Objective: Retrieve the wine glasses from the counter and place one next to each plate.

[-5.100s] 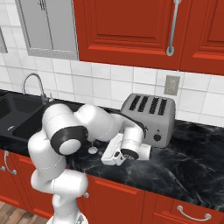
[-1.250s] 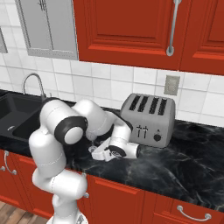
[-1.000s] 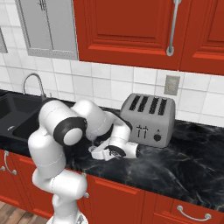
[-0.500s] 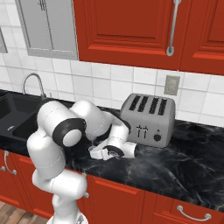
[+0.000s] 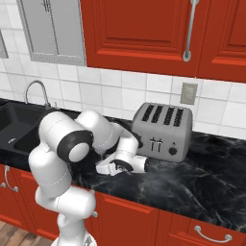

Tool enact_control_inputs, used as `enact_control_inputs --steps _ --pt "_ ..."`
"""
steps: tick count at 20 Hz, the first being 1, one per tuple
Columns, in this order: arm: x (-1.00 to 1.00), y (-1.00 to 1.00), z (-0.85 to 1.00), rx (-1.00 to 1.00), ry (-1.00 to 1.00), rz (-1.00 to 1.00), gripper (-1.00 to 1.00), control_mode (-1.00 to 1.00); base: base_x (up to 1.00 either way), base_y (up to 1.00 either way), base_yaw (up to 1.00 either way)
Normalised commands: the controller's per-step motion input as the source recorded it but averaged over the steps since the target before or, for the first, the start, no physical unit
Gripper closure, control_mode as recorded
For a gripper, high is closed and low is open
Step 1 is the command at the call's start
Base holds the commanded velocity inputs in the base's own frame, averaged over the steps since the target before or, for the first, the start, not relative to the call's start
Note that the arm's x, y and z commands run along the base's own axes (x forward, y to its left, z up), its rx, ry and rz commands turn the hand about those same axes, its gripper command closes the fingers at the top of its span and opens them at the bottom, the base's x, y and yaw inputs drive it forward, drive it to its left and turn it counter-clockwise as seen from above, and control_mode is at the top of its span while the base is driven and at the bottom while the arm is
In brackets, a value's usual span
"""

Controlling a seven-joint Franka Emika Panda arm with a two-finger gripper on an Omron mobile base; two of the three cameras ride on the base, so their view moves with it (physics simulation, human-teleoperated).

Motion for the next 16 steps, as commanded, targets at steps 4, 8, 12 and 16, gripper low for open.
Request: enact_control_inputs --steps 4,8,12,16 --pt "0.04 0.00 0.00 0.00 0.01 -0.03 -1.00 -1.00 0.00 0.00 0.00" --pt "0.23 0.00 0.00 0.00 0.04 -0.08 -1.00 -1.00 0.00 0.00 0.00" --pt "0.09 0.00 0.00 0.02 0.02 -0.04 -1.00 -1.00 0.00 0.00 0.00" --pt "-0.13 0.10 0.01 0.00 -0.03 -0.01 1.00 -1.00 0.00 0.00 0.00"
